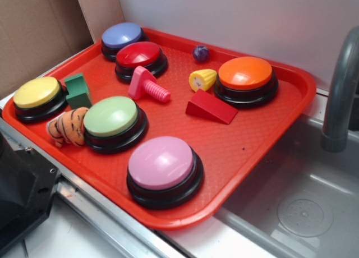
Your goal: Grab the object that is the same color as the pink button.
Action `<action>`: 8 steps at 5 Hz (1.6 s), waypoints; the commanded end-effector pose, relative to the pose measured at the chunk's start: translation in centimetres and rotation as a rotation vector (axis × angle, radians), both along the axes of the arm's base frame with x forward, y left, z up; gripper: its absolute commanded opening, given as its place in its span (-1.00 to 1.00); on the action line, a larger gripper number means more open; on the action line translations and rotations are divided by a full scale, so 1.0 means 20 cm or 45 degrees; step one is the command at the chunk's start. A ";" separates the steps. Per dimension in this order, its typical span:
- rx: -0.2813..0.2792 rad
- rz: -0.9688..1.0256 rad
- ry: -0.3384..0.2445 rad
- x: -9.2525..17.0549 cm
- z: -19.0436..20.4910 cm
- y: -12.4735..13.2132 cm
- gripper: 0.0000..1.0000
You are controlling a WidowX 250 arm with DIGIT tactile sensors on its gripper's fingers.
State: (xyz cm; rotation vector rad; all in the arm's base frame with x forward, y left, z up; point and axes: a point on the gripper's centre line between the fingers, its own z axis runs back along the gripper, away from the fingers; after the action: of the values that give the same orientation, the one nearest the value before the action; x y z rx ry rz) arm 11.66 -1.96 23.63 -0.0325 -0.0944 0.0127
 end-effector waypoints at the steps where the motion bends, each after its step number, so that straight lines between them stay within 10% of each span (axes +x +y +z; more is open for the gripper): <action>1: 0.000 0.000 0.000 0.00 0.00 0.00 1.00; 5: 0.019 0.491 0.069 0.43 -0.44 0.14 1.00; 8: 0.045 0.692 -0.061 0.62 -0.74 0.27 1.00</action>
State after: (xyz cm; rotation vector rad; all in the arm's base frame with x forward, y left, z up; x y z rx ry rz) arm 23.66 2.64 8.00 0.0321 -0.1086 0.5436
